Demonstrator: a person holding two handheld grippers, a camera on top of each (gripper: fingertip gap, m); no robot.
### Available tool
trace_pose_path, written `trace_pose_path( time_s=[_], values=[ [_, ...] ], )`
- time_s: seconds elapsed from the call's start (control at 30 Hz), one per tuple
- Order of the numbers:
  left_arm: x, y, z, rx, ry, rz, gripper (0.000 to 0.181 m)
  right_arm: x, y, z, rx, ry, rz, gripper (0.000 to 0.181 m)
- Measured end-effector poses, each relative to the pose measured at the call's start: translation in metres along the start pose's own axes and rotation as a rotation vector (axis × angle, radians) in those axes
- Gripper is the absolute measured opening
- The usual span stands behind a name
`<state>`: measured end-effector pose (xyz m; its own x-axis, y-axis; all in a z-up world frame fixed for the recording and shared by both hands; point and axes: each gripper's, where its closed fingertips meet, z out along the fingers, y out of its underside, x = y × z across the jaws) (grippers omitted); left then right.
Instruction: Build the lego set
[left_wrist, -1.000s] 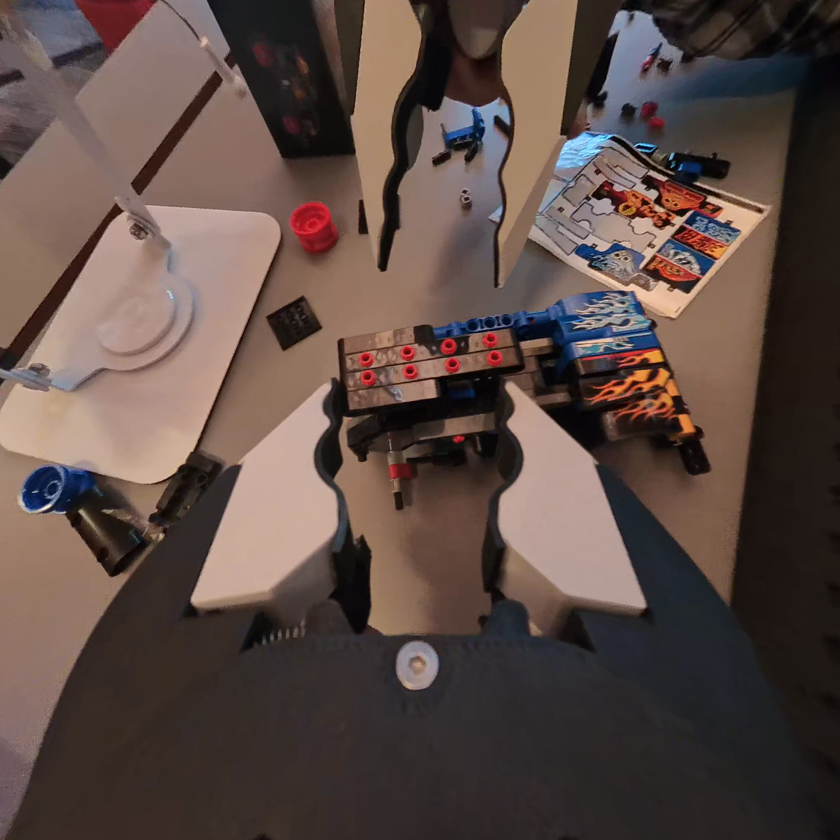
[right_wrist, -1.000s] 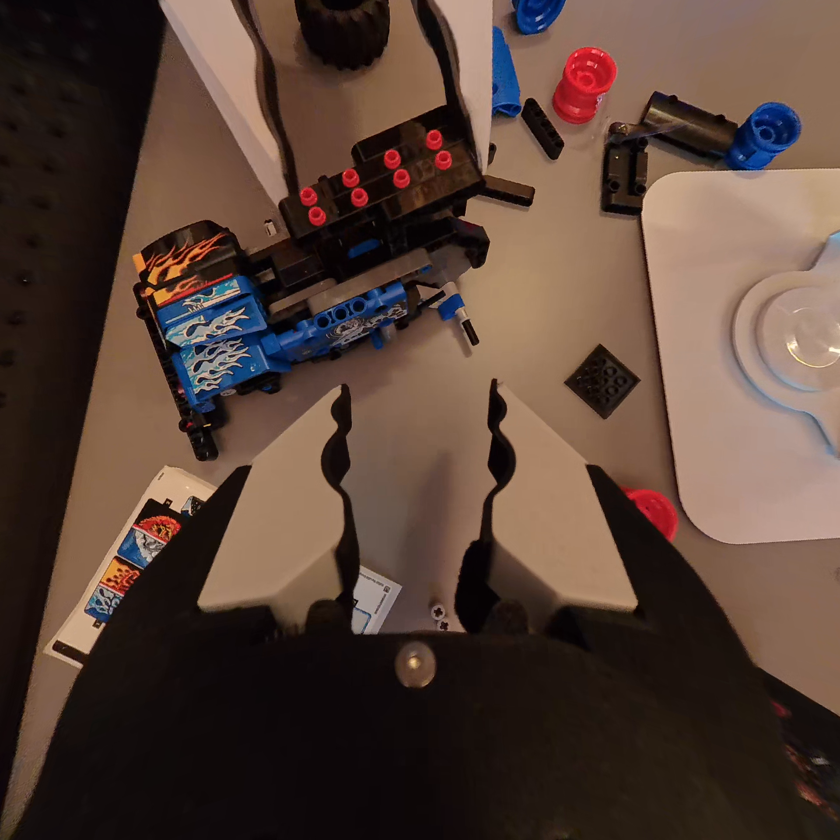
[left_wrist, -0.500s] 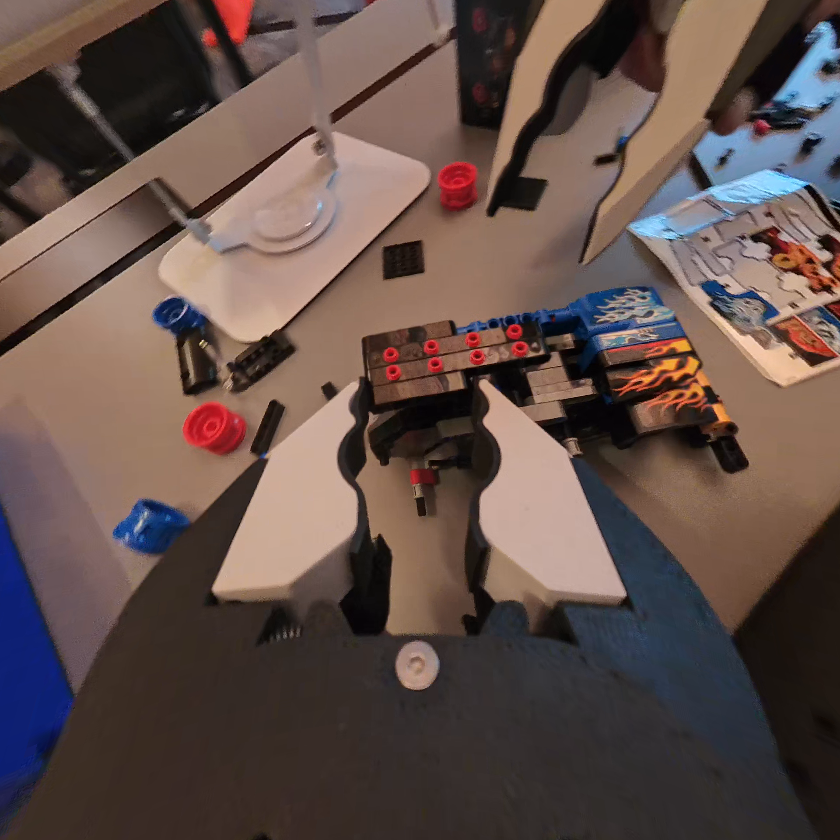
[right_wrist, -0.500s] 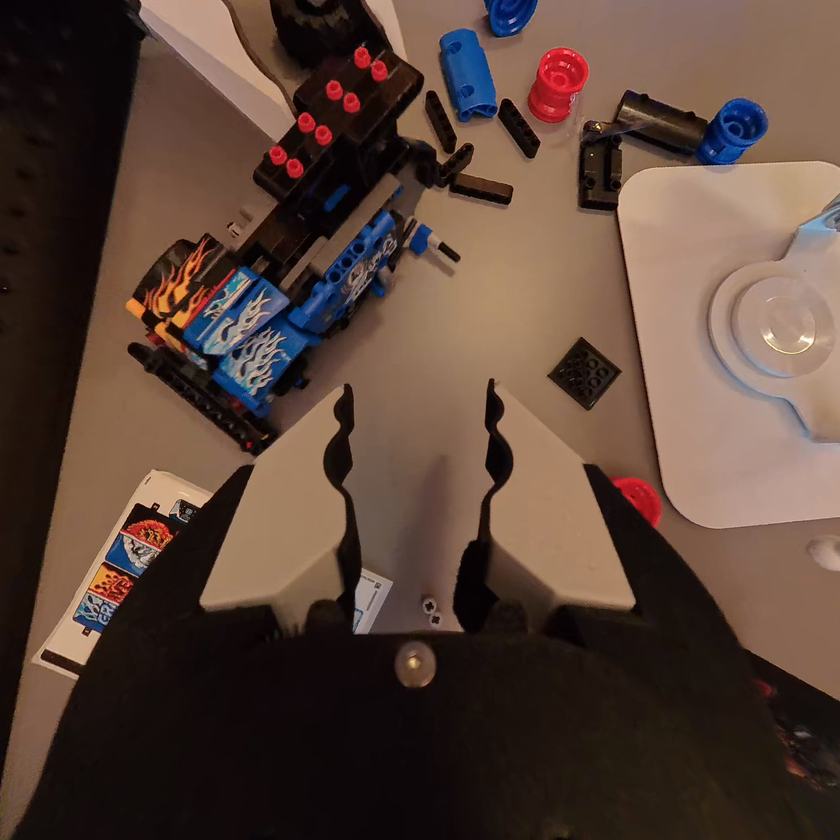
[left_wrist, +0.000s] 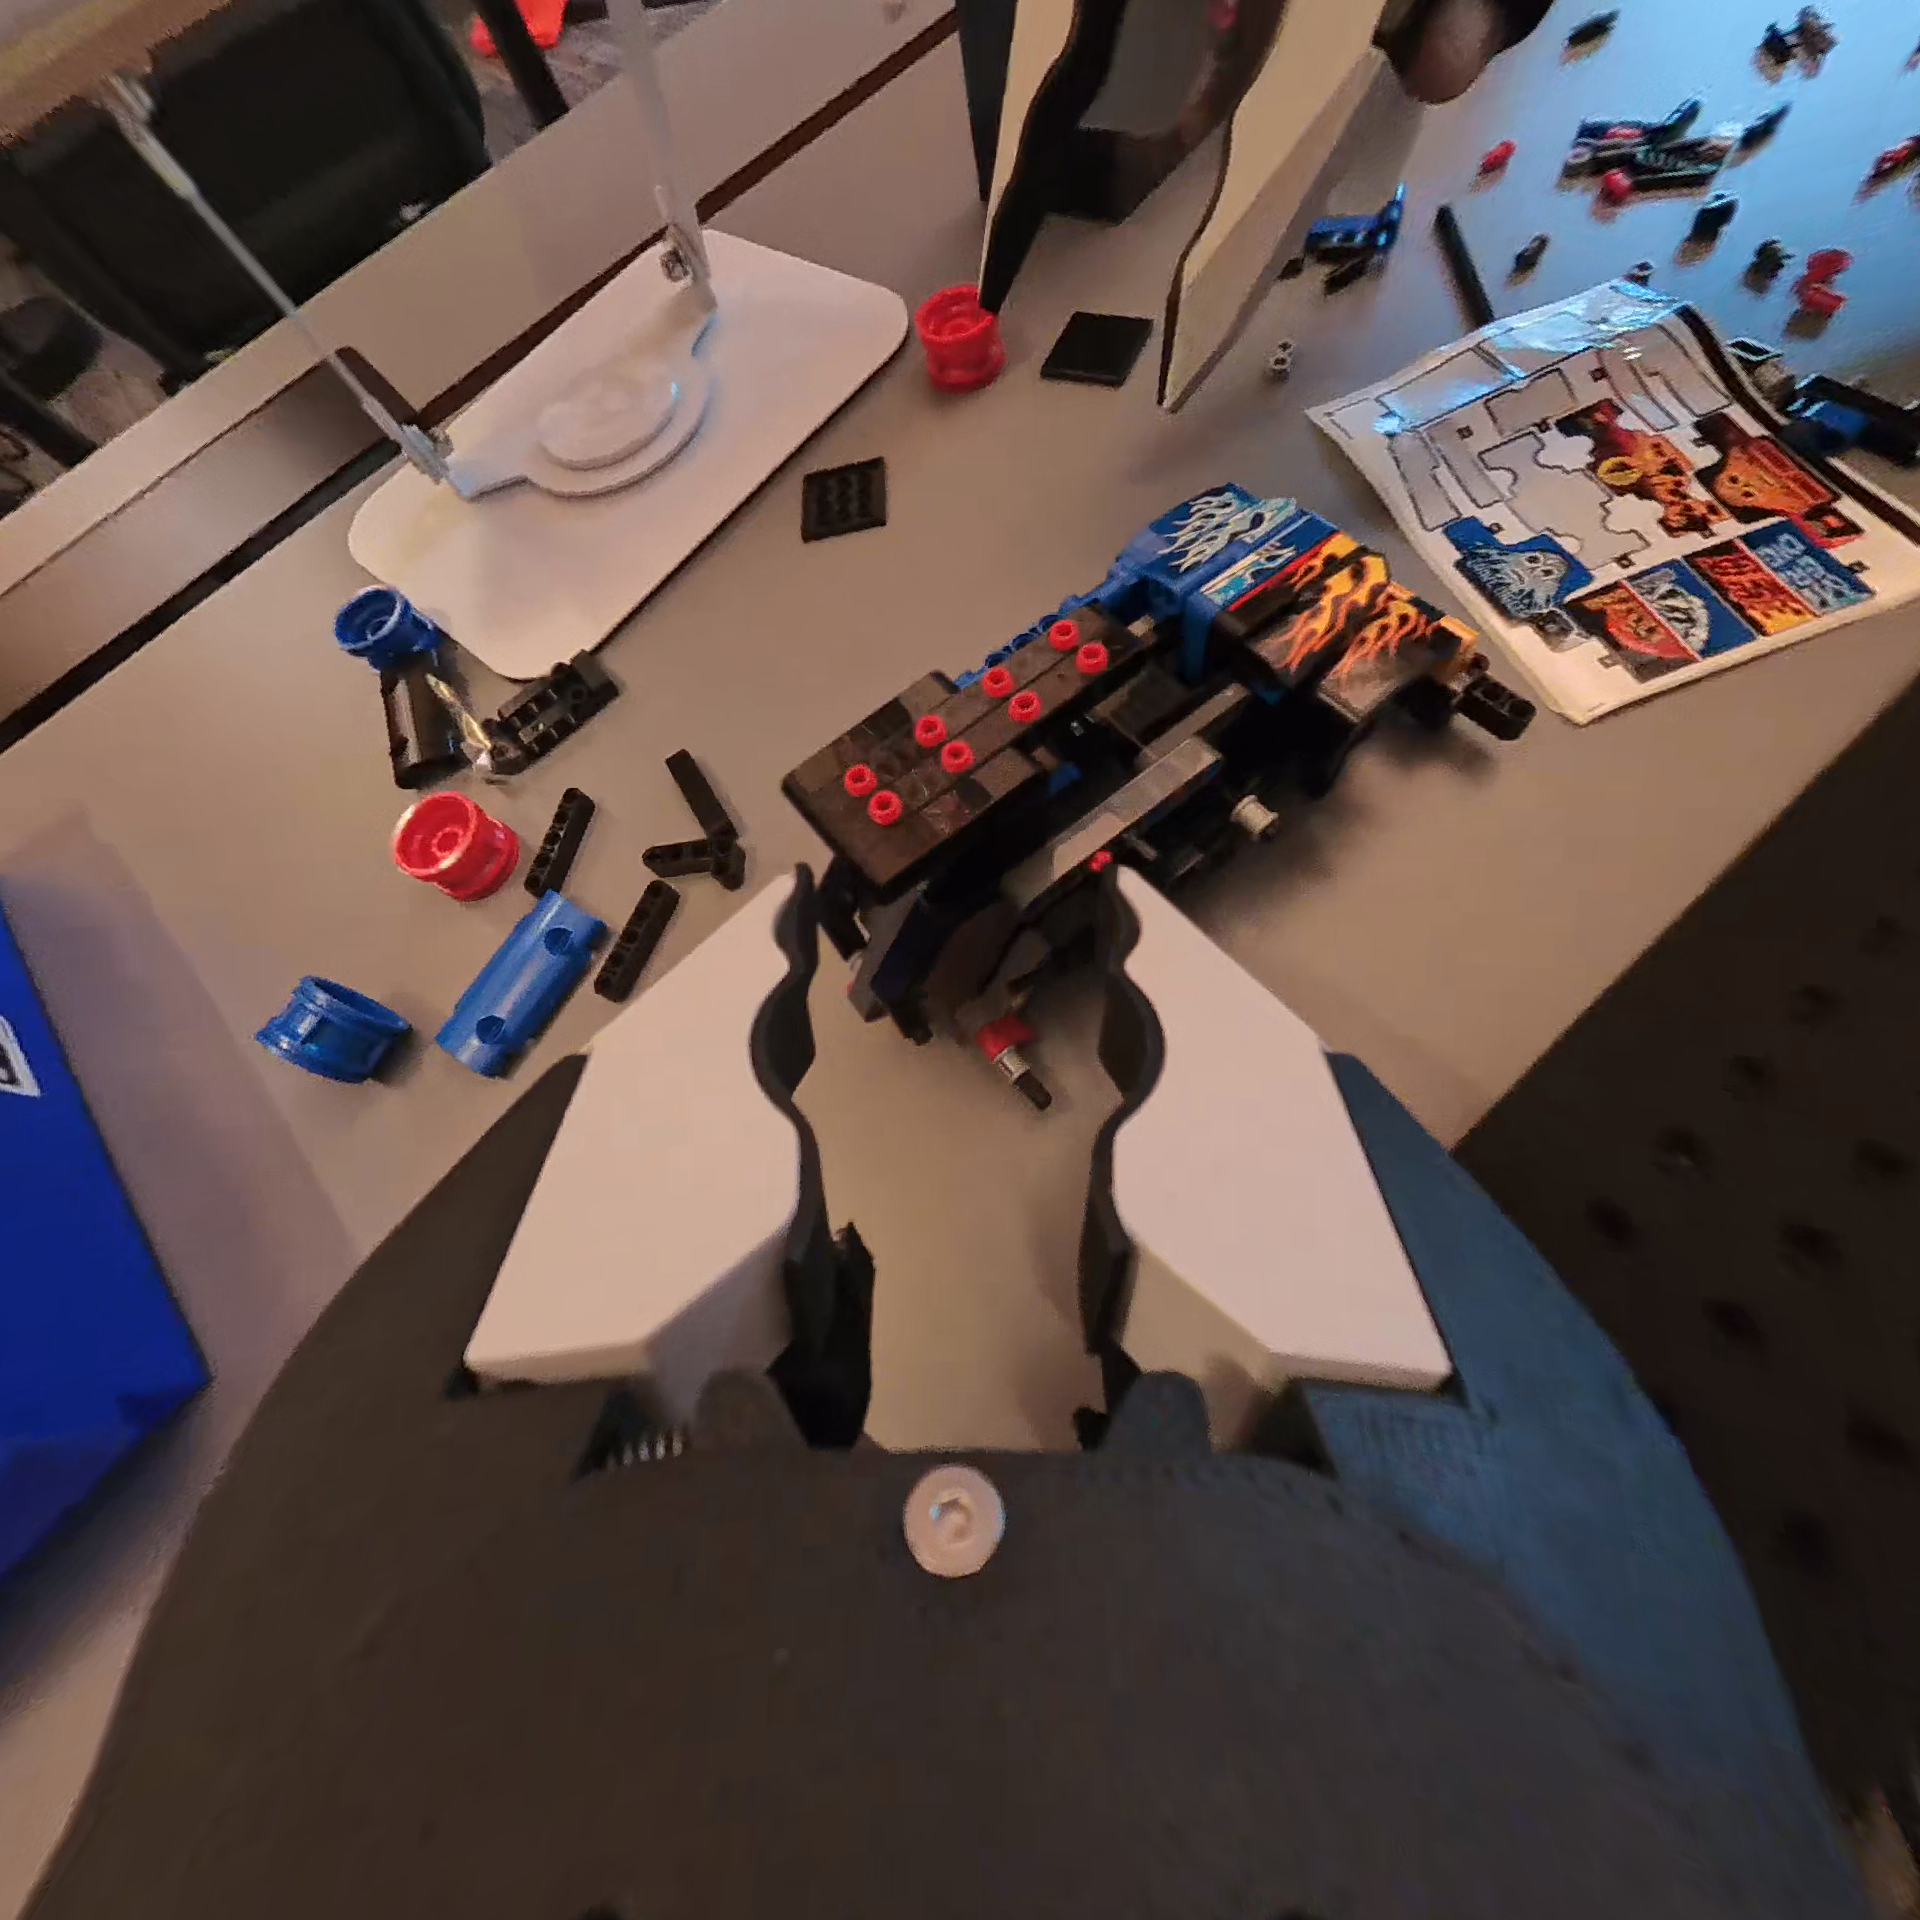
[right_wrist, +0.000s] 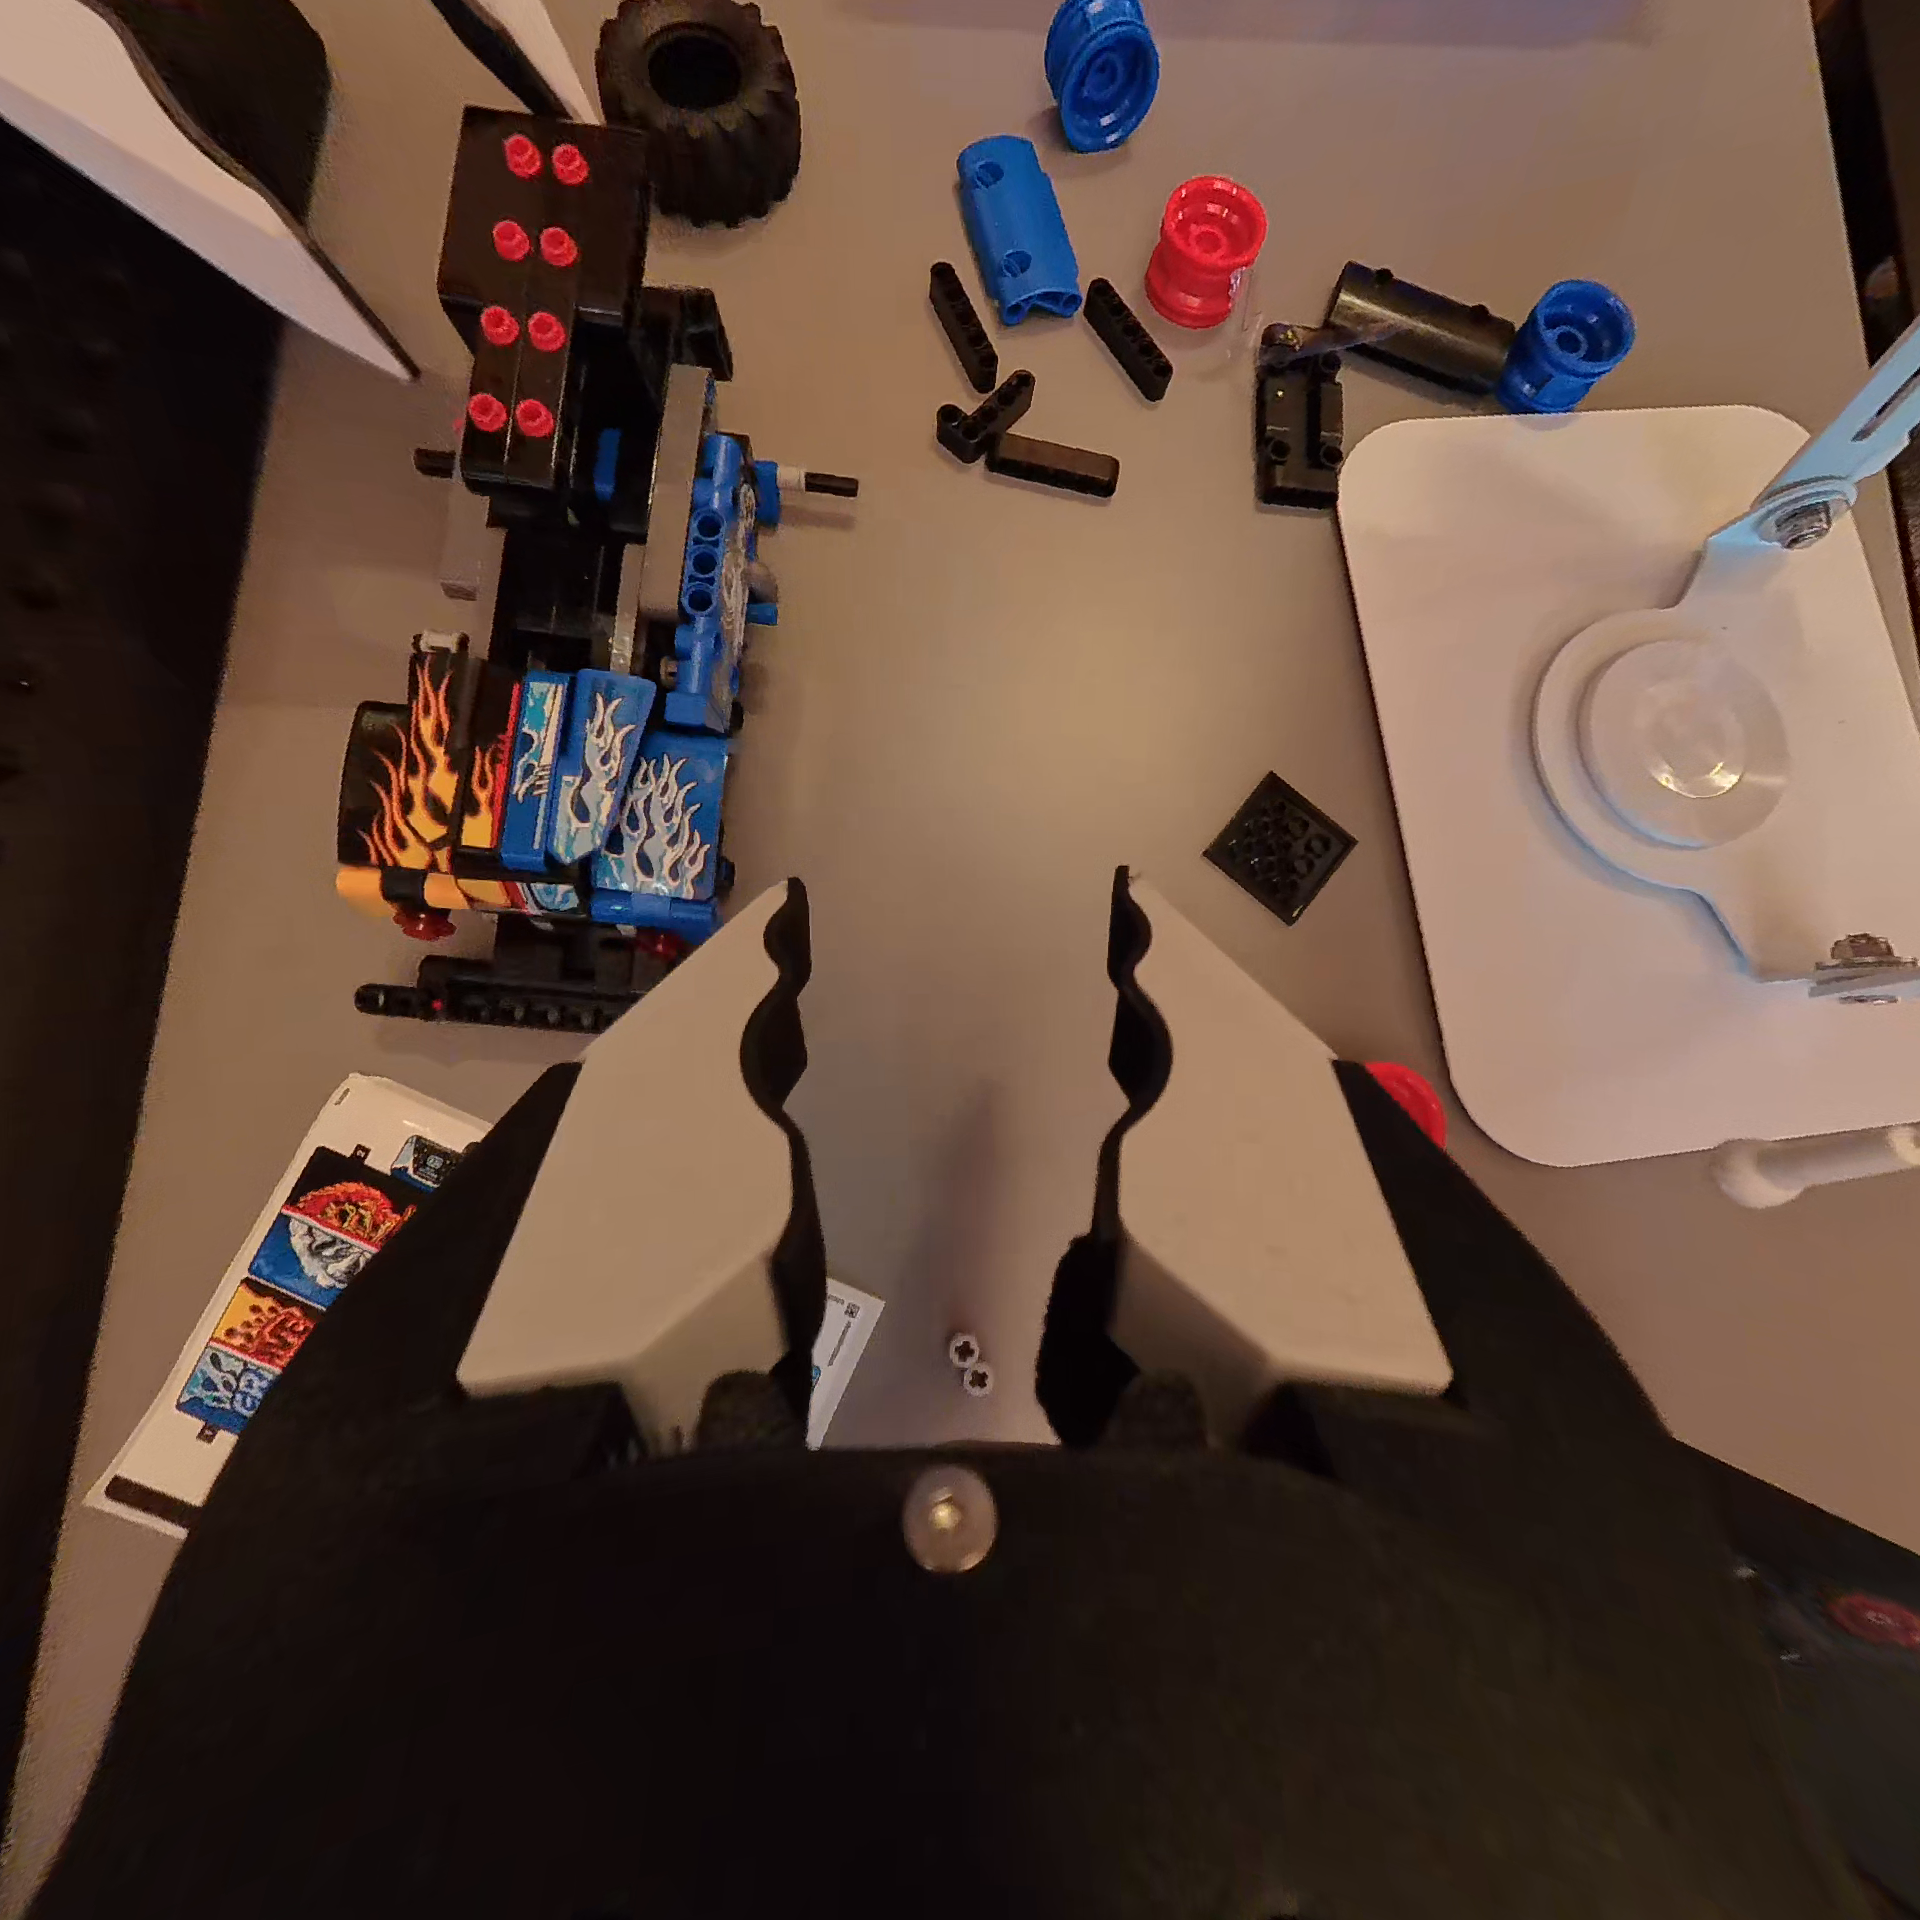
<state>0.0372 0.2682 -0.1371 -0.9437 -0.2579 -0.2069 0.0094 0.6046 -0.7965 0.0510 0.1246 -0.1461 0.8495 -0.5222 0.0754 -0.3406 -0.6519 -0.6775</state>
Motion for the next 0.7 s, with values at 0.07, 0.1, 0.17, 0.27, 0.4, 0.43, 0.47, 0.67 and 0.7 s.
trace_pose_path(
  time_s=[0.07, 0.1, 0.17, 0.27, 0.4, 0.43, 0.47, 0.67, 0.7],
  values=[
    [-0.004, -0.003, -0.004, 0.026, 0.005, 0.037, 0.061, 0.0, -0.001, -0.002, 0.003, 0.006, -0.002, 0.057],
    [-0.004, -0.005, -0.005, 0.038, 0.023, 0.063, 0.063, 0.001, -0.002, -0.004, 0.006, 0.008, -0.001, 0.057],
    [-0.005, -0.004, 0.0, 0.039, 0.063, 0.089, 0.068, 0.001, -0.003, -0.006, 0.014, 0.01, -0.002, 0.057],
    [-0.002, -0.001, 0.013, 0.033, 0.122, 0.134, 0.066, 0.002, -0.003, -0.007, 0.014, 0.012, 0.001, 0.057],
    [0.0, -0.001, 0.02, 0.036, 0.135, 0.113, 0.052, 0.003, 0.0, -0.008, 0.01, 0.02, -0.003, 0.057],
    [0.001, -0.001, 0.02, 0.035, 0.129, 0.102, 0.05, 0.004, 0.0, -0.008, 0.013, 0.02, -0.002, 0.057],
    [0.002, -0.001, 0.02, 0.034, 0.123, 0.091, 0.05, 0.005, -0.001, -0.009, 0.018, 0.02, 0.001, 0.057],
    [0.004, -0.021, -0.007, 0.11, 0.234, 0.125, 0.064, 0.02, -0.013, -0.028, 0.088, 0.103, -0.006, 0.058],
    [-0.003, -0.03, -0.013, 0.13, 0.232, 0.14, 0.065, 0.025, -0.016, -0.035, 0.104, 0.135, -0.014, 0.053]
  ],
)
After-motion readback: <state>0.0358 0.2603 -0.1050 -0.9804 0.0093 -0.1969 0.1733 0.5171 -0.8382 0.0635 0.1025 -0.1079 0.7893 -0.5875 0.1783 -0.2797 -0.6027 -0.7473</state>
